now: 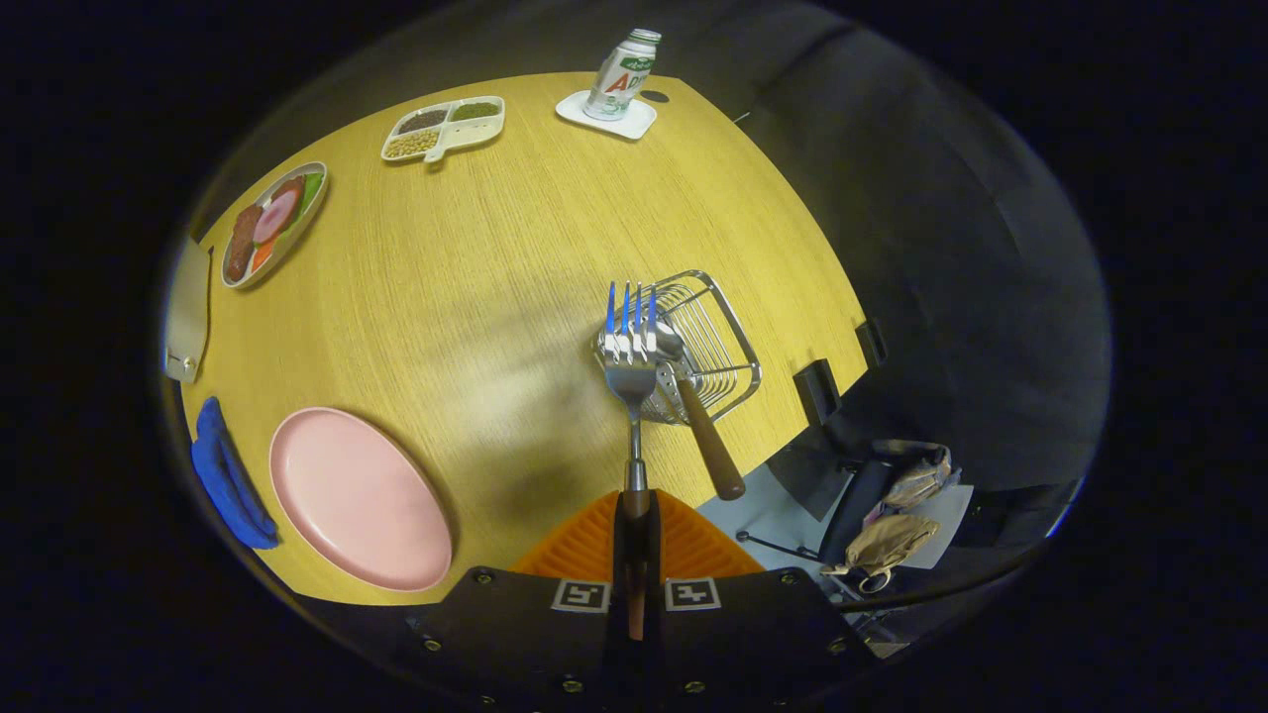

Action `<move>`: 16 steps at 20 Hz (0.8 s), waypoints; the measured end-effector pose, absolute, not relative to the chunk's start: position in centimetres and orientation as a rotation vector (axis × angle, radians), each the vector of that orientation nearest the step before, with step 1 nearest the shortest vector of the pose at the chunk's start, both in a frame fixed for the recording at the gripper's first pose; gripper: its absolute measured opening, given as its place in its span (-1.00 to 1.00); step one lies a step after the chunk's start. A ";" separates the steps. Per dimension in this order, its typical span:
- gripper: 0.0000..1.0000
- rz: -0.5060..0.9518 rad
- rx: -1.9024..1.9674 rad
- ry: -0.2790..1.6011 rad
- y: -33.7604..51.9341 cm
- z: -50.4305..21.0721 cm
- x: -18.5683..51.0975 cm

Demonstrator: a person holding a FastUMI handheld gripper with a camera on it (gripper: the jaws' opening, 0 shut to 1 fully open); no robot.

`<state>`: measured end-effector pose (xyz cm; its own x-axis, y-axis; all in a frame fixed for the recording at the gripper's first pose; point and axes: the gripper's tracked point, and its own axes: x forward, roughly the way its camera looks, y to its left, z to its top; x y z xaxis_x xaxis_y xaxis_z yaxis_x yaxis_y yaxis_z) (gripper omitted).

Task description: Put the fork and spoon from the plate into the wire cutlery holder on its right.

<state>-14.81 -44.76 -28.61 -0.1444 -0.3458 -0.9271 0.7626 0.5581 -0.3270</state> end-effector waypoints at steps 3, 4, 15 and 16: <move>-0.88 -1.015 0.411 1.426 -45.6 -29.0 -15.9; -0.88 -1.017 0.413 1.438 -45.9 -29.3 -16.4; -0.85 -0.918 0.290 1.646 -48.3 -29.6 -18.0; -0.84 -0.905 0.287 1.660 -48.4 -29.7 -17.9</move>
